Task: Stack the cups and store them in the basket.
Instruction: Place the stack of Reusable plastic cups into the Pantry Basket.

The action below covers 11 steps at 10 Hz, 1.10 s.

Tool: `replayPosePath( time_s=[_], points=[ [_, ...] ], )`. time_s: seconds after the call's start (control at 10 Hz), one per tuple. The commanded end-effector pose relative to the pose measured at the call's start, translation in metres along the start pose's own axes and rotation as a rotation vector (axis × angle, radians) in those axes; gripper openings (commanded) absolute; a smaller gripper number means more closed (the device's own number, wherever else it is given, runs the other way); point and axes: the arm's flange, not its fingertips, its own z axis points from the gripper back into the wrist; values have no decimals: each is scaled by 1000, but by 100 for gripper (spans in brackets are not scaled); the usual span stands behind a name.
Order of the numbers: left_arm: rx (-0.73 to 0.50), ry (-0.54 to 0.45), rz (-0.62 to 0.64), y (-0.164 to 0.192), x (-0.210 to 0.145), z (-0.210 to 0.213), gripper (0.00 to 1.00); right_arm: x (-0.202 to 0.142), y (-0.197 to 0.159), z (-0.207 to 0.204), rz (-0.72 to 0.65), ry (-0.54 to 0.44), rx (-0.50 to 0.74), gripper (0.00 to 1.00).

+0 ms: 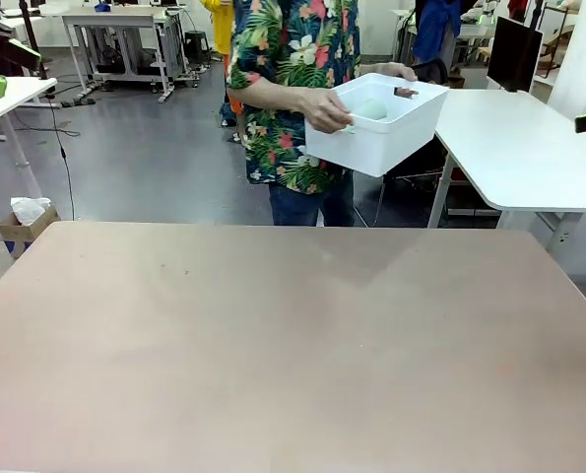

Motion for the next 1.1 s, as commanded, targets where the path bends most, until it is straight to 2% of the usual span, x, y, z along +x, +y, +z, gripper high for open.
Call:
replayPosePath(
  time_s=[0.0,1.0],
  points=[
    [-10,6,-3,-1,2,1,100,4,-2,0,0,-26,-2,100],
    [-10,6,-3,-1,2,1,100,4,-2,0,0,-26,-2,100]
  ],
)
